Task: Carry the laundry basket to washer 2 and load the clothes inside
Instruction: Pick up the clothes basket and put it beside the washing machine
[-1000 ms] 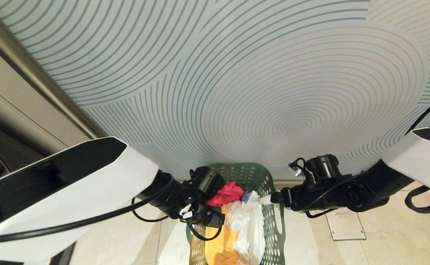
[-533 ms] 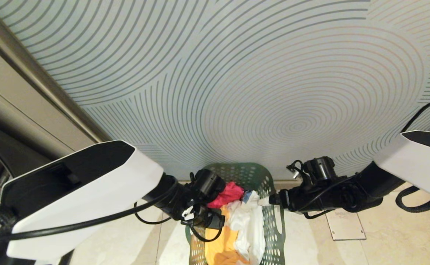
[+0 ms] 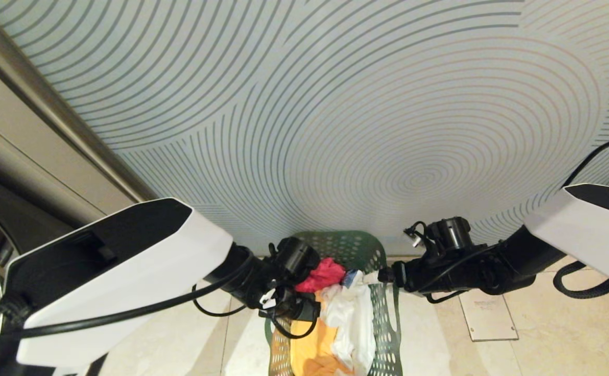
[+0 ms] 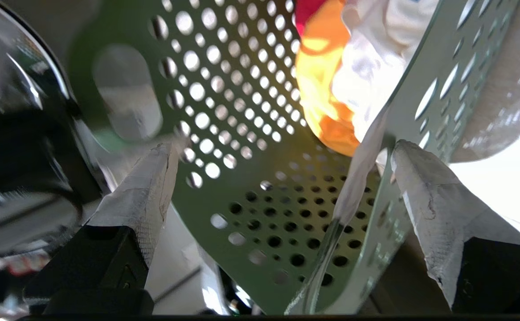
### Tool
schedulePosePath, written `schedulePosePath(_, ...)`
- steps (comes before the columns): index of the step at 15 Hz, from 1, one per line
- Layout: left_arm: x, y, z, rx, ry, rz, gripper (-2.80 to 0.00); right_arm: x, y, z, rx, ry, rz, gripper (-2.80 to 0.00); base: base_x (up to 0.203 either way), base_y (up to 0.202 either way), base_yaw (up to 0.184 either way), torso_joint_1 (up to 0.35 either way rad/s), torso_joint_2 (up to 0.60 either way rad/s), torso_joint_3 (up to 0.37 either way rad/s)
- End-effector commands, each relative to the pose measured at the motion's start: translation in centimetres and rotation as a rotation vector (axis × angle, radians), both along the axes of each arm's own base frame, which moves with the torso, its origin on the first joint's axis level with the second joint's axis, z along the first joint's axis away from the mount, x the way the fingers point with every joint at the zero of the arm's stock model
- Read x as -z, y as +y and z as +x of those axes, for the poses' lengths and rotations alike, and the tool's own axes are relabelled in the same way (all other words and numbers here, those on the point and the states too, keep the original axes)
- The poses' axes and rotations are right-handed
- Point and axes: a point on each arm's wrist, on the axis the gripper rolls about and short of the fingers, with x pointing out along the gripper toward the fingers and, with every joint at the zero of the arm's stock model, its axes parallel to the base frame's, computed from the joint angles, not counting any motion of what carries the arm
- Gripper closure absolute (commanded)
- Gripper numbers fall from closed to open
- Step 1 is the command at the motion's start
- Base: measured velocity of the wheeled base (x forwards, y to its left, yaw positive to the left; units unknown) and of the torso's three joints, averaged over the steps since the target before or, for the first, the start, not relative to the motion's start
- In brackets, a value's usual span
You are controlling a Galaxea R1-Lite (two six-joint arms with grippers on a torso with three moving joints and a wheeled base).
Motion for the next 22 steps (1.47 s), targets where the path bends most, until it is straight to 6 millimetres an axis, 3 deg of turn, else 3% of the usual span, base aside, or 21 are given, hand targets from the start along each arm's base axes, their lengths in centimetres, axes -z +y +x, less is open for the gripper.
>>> schedulePosePath(1, -0.5, 0.2, -0.2, 0.002, 0.019, -0.003, -2.8, -0.9, 0.2, 0.6, 0.024, 0.001, 0.036, -2.8, 0.0, 0.0, 0.0, 0.0, 0.0, 0.0)
schedulePosePath(8, -0.7, 0.2, -0.4, 0.021, 0.066, -0.015, -2.8, -2.5, 0.6, -0.3, -0.007, 0.053, 0.059, -2.8, 0.0, 0.0, 0.0, 0.0, 0.0, 0.0)
schedulePosePath(22, -1.6, -1.2, 0.0, -0.004, 0.071, -0.068, -2.8, -1.0, 0.4, -1.1, -0.038, 0.103, 0.036, -2.8, 0.0, 0.0, 0.0, 0.0, 0.0, 0.0)
